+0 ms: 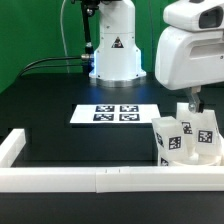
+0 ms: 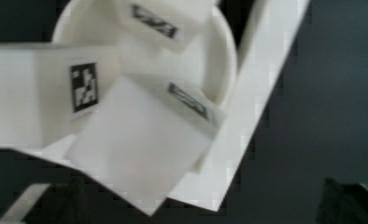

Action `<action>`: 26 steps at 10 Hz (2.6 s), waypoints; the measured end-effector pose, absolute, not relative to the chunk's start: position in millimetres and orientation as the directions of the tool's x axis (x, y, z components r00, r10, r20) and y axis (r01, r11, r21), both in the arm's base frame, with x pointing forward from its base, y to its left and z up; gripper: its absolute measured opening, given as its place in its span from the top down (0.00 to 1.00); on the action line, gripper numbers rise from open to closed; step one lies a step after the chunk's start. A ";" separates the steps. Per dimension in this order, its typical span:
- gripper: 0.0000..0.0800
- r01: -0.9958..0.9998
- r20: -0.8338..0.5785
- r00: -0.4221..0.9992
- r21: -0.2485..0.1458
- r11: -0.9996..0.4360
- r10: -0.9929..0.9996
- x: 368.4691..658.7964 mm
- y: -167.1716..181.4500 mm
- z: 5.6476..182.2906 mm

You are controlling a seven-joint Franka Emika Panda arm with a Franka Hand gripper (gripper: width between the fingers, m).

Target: Assemble stool

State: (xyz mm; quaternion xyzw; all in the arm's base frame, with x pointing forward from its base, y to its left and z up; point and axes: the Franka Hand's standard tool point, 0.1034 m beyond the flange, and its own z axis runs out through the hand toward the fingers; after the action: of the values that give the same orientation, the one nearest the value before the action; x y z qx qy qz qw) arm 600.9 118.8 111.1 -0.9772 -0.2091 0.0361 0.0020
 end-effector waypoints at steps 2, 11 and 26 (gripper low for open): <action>0.19 0.492 -0.074 0.868 -0.013 -0.870 0.492 601.4 114.3 110.8; 0.19 0.895 -0.111 0.445 0.035 -0.444 0.889 605.8 107.7 79.7; 0.58 -0.530 -0.014 0.848 0.017 -0.848 -0.530 605.8 107.5 73.9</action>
Offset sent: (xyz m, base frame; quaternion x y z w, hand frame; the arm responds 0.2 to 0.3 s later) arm 0.0128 0.0163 0.0113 -0.0487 0.0428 -0.4346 0.8983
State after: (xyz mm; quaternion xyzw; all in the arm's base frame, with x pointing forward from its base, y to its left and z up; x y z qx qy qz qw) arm 605.8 107.5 73.9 -0.9612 0.2755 0.0093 -0.0062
